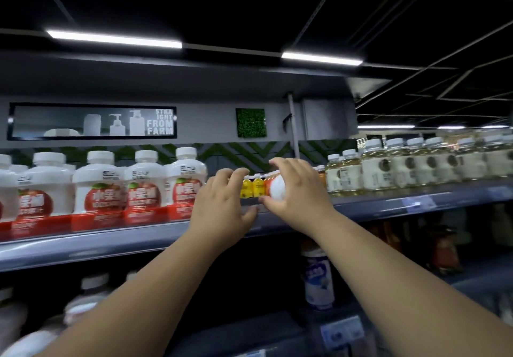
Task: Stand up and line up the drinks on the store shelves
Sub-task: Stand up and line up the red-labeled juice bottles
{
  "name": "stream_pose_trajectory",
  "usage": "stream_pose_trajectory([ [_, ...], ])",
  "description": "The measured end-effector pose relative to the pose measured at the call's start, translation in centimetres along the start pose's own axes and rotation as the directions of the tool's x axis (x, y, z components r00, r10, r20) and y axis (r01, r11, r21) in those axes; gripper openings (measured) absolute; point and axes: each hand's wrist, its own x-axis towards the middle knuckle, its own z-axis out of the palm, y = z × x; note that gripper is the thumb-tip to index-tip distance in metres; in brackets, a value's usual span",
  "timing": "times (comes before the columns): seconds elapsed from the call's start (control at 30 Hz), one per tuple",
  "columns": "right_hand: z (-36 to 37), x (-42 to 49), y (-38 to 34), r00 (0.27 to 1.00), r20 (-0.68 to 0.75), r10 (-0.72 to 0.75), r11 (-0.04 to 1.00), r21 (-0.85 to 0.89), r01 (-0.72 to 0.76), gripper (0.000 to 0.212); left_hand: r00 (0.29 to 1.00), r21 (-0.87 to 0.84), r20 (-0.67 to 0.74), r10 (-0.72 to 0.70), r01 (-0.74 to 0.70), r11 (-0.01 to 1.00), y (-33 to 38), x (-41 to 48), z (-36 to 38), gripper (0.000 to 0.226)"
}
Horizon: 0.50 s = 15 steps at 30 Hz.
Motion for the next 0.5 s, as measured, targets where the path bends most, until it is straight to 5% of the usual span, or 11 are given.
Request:
stream_pose_trajectory([
  [0.2, 0.0, -0.3, 6.3, 0.972, 0.226, 0.059, 0.966, 0.234, -0.113, 0.058, 0.984, -0.111, 0.047, -0.169, 0.174, 0.979, 3.7, 2.8, 3.2, 0.067],
  [0.4, 0.5, 1.3, 7.4, 0.969, 0.229, -0.091, 0.967, 0.253, 0.031, 0.035, 0.961, -0.153, 0.145, -0.237, 0.259, 0.954, 5.2, 4.6, 4.4, 0.071],
  [0.5, 0.2, 3.2, 7.3, 0.974, 0.222, -0.056, 0.955, 0.295, -0.012, 0.028, 0.938, -0.216, 0.257, -0.234, 0.292, 0.932, 5.5, 5.8, 4.3, 0.079],
])
